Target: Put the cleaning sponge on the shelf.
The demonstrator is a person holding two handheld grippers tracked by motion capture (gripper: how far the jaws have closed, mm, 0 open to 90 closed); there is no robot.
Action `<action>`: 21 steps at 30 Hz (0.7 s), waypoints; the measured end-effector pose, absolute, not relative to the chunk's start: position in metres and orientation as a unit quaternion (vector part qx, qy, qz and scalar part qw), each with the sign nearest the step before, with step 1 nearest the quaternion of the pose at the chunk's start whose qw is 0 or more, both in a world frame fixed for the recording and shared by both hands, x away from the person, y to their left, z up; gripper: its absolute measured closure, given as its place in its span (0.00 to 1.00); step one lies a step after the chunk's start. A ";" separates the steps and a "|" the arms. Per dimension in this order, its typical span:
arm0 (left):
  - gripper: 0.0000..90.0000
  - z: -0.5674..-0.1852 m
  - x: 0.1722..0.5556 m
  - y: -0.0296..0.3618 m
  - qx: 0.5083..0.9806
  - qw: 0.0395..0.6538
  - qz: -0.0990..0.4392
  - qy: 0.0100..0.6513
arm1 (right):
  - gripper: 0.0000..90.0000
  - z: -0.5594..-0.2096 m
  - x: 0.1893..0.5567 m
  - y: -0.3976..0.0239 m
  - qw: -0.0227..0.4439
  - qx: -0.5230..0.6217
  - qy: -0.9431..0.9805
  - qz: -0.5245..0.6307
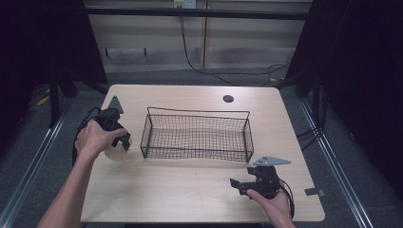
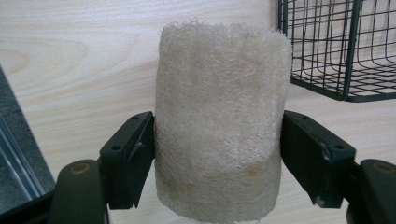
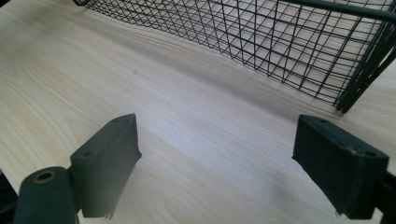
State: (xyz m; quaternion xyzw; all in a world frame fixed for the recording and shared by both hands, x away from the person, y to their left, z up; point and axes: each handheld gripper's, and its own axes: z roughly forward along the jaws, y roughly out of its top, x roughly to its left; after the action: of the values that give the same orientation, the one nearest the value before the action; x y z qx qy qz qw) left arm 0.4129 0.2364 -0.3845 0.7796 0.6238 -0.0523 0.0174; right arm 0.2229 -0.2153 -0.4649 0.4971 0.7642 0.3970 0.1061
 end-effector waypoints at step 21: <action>0.31 -0.362 0.412 0.242 0.783 0.020 -0.052 0.620 | 0.16 -0.465 0.223 -0.215 0.102 0.499 0.764 0.397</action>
State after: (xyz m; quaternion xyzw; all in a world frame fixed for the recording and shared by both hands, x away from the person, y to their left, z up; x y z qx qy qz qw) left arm 0.4119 0.2425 -0.3621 0.7828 0.6197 -0.0519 0.0203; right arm 0.2228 -0.2151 -0.4653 0.4991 0.7637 0.3965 0.1023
